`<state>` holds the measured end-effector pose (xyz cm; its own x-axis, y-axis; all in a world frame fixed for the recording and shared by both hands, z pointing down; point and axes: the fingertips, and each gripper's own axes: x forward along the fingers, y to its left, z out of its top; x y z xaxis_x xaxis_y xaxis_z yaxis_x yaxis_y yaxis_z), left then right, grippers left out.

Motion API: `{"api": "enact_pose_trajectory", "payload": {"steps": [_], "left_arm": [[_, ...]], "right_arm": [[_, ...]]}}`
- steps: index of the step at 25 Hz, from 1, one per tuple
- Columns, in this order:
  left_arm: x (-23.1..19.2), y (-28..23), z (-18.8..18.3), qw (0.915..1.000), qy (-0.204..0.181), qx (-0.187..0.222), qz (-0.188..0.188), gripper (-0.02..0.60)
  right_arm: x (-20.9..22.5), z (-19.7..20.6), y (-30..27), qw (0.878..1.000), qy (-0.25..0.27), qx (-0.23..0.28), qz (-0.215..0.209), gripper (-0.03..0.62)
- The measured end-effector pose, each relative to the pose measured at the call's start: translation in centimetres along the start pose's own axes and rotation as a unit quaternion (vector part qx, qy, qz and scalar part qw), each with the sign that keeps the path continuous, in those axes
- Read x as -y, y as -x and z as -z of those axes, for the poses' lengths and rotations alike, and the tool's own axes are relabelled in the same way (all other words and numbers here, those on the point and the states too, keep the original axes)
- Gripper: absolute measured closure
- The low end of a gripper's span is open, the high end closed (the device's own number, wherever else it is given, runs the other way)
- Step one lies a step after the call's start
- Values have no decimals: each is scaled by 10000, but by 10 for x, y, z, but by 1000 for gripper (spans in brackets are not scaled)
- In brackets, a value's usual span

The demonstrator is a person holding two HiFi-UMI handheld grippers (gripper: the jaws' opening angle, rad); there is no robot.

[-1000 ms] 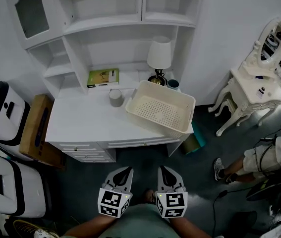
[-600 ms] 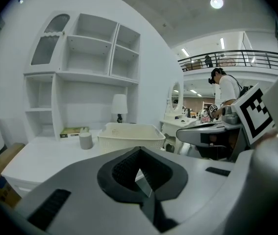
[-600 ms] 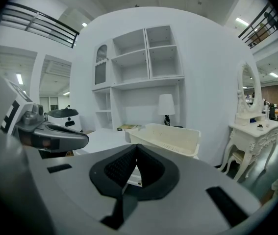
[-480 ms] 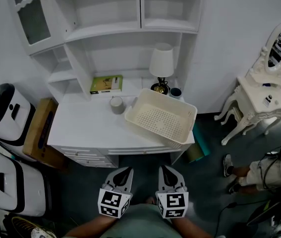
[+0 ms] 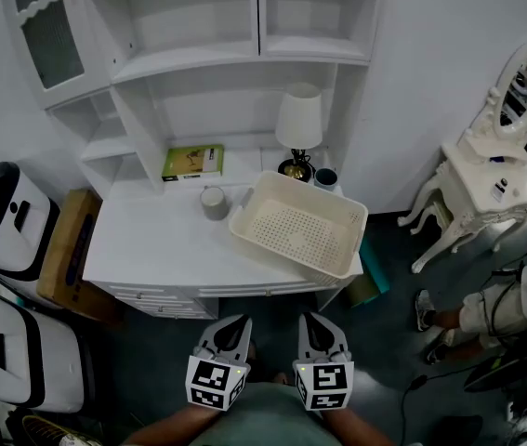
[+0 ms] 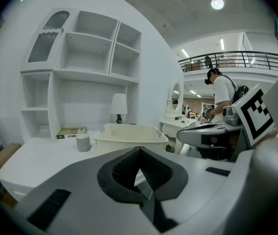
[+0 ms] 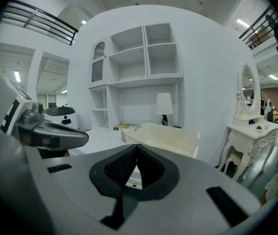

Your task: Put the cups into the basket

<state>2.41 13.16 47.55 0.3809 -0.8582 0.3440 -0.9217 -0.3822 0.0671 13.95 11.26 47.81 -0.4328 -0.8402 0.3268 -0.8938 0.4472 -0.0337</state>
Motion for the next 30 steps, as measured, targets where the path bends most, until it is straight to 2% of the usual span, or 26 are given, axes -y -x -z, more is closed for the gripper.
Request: {"api": "enact_pose_trajectory", "payload": {"steps": [16, 30], "left_arm": [[-52, -67, -25, 9991, -51, -87, 419, 574], [-95, -104, -58, 9967, -89, 101, 799, 574]], "right_arm": [[11, -24, -76, 9993, -91, -152, 323, 580], [14, -57, -121, 9972, -3, -107, 740, 580]]}}
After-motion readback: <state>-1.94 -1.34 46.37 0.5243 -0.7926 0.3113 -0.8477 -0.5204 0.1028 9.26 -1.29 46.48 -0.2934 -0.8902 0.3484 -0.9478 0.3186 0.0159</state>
